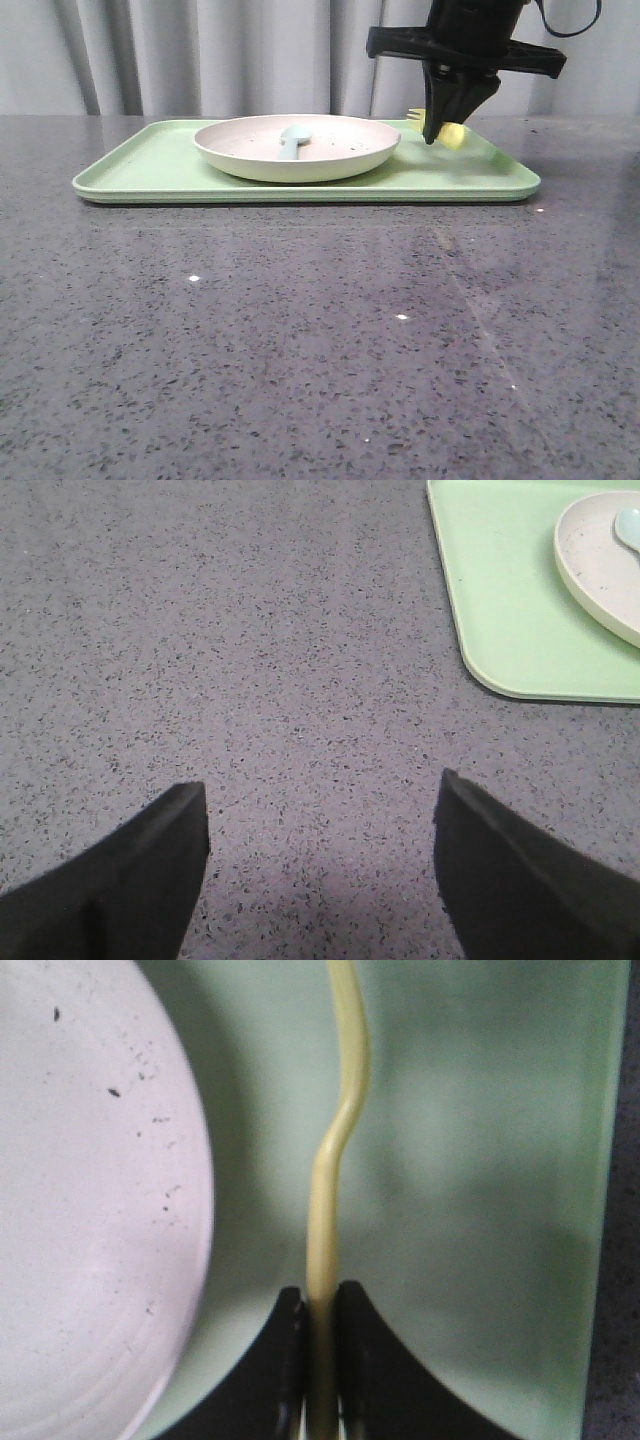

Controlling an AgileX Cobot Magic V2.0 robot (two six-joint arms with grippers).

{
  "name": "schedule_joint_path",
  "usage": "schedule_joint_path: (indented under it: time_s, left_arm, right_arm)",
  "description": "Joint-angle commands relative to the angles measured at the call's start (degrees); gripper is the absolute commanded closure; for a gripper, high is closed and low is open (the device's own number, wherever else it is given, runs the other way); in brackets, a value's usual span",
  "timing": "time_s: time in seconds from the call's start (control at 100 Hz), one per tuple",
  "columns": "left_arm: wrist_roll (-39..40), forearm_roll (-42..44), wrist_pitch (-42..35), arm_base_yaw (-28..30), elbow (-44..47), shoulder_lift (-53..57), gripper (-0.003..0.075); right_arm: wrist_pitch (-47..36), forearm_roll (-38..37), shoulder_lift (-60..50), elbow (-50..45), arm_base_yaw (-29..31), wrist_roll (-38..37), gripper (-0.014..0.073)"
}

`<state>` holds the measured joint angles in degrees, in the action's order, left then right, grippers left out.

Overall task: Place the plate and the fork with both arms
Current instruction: 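Lift the yellow fork and move it beside the plate on the tray, then lower the fork onto the tray and open the right gripper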

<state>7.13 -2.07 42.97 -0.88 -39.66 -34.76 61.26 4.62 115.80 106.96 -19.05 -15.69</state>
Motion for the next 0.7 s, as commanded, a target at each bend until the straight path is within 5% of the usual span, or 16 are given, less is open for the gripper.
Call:
schedule_joint_path:
  time_s: [0.0, 0.69]
  left_arm:
    - [0.7, -0.5, -3.8, 0.0, -1.4, 0.0, 0.0249]
    - [0.7, -0.5, -3.8, 0.0, -1.4, 0.0, 0.0249]
  right_arm:
    - [-2.0, 0.5, -3.5, 1.3, 0.3, 1.0, 0.0654]
    - [-5.4, 1.0, -3.5, -3.8, 0.2, 1.0, 0.0654]
